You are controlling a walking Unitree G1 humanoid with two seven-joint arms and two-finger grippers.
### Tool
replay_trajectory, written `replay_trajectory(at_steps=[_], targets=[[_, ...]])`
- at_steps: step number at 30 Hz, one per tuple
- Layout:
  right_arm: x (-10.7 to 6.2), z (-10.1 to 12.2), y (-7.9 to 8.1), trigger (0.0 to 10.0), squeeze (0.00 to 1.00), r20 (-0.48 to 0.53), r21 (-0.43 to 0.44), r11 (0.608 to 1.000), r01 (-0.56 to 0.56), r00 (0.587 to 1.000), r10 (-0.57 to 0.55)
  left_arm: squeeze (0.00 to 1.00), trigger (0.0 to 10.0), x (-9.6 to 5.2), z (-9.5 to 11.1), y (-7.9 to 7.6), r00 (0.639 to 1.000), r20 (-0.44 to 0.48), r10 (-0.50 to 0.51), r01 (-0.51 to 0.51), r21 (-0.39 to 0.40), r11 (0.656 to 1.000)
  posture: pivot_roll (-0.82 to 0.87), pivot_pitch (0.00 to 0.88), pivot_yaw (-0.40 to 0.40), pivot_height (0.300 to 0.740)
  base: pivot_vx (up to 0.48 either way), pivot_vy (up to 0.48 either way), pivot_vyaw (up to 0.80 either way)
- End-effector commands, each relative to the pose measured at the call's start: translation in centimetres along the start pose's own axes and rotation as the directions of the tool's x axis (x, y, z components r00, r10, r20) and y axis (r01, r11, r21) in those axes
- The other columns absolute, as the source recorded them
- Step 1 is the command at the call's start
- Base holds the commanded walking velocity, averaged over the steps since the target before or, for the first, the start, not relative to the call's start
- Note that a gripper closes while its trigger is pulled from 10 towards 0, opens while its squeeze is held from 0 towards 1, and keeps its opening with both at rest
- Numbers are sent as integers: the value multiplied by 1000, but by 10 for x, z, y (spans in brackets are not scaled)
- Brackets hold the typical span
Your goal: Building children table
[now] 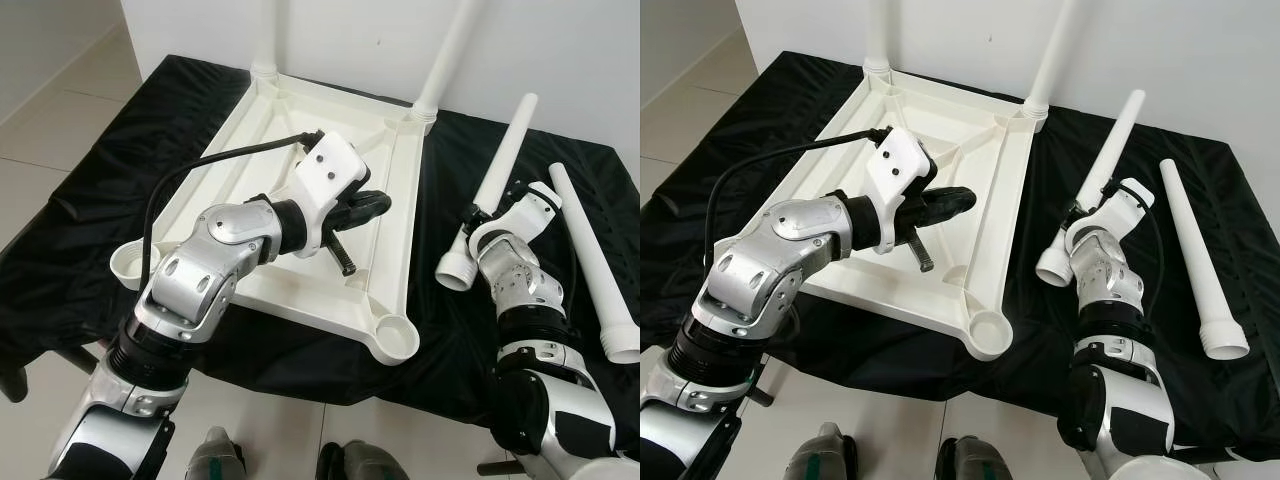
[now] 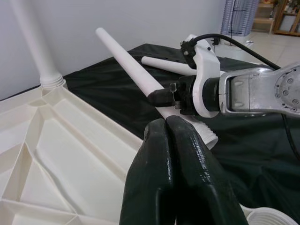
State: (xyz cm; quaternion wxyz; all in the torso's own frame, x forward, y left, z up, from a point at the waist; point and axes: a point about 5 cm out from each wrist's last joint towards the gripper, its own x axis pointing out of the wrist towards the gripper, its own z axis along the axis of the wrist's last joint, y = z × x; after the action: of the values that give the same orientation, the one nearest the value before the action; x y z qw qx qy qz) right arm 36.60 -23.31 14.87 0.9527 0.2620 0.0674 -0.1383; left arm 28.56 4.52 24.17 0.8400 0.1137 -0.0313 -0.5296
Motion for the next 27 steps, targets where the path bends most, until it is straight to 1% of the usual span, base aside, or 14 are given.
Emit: replay_trajectory(at_steps=[1, 8, 11, 12, 14, 15, 17, 19, 20, 23, 24, 25, 26, 27], targets=[[0, 17, 11, 10000, 0, 92, 62, 994, -91, 992, 86, 0, 10000, -3, 8, 13, 997, 18, 82, -82, 19, 996, 43, 0, -101, 740, 0, 0, 0], [-1, 25, 20, 10000, 0, 154, 96, 978, -184, 974, 168, 0, 10000, -6, 13, 20, 993, 48, 105, -104, -5, 995, 50, 0, -102, 740, 0, 0, 0], [-7, 29, 28, 10000, 0, 218, 116, 946, -302, 937, 272, 0, 10000, -6, 15, 26, 991, 69, 112, -107, -74, 992, 55, 0, -100, 740, 0, 0, 0], [-10, 30, 30, 10000, 0, 240, 130, 928, -349, 919, 312, 0, 10000, -6, 17, 26, 990, 84, 116, -110, -78, 991, 56, 0, -99, 740, 0, 0, 0], [-14, 32, 33, 10000, 0, 276, 82, 916, -393, 892, 358, 0, 10000, -5, 19, 25, 988, 104, 115, -105, -100, 989, 57, 0, -98, 740, 0, 0, 0], [-14, 32, 33, 10000, 0, 276, 82, 916, -393, 892, 358, 0, 10000, -5, 19, 25, 988, 104, 115, -105, -100, 989, 57, 0, -98, 740, 0, 0, 0], [-19, 33, 37, 10000, 0, 304, 20, 897, -441, 858, 415, 0, 10000, -3, 20, 23, 987, 124, 102, -86, -126, 988, 57, 0, -98, 740, 0, 0, 0], [-22, 34, 40, 10000, 0, 309, -19, 879, -477, 833, 459, 0, 10000, 0, 21, 21, 985, 147, 92, -66, -178, 982, 57, 0, -98, 740, 0, 0, 0], [-23, 35, 41, 10000, 0, 314, -37, 873, -487, 824, 473, 224, 10000, 2, 22, 20, 983, 160, 91, -60, -191, 980, 56, 0, -101, 740, 0, 0, 0], [-24, 35, 42, 10000, 0, 317, -48, 869, -493, 817, 481, 224, 10000, 2, 23, 20, 982, 168, 91, -56, -198, 979, 56, 0, -101, 740, 0, 0, 0], [-25, 35, 44, 10000, 0, 317, -74, 860, -506, 805, 501, 1000, 10000, 4, 23, 19, 979, 181, 91, -47, -230, 972, 56, 0, -107, 740, 0, 0, 0], [-29, 35, 50, 10000, 0, 303, -115, 829, -547, 776, 553, 1000, 10000, 7, 24, 18, 975, 194, 104, -51, -263, 963, 56, 0, -116, 740, 0, 0, 0], [-29, 35, 50, 10000, 0, 303, -115, 829, -547, 776, 553, 1000, 10000, 7, 24, 18, 975, 194, 104, -51, -263, 963, 56, 0, -116, 740, 0, 0, 0], [-32, 35, 52, 10000, 0, 297, -142, 816, -561, 762, 576, 1000, 10000, 9, 25, 18, 973, 198, 120, -65, -267, 962, 60, 0, -130, 740, 0, 0, 0]])
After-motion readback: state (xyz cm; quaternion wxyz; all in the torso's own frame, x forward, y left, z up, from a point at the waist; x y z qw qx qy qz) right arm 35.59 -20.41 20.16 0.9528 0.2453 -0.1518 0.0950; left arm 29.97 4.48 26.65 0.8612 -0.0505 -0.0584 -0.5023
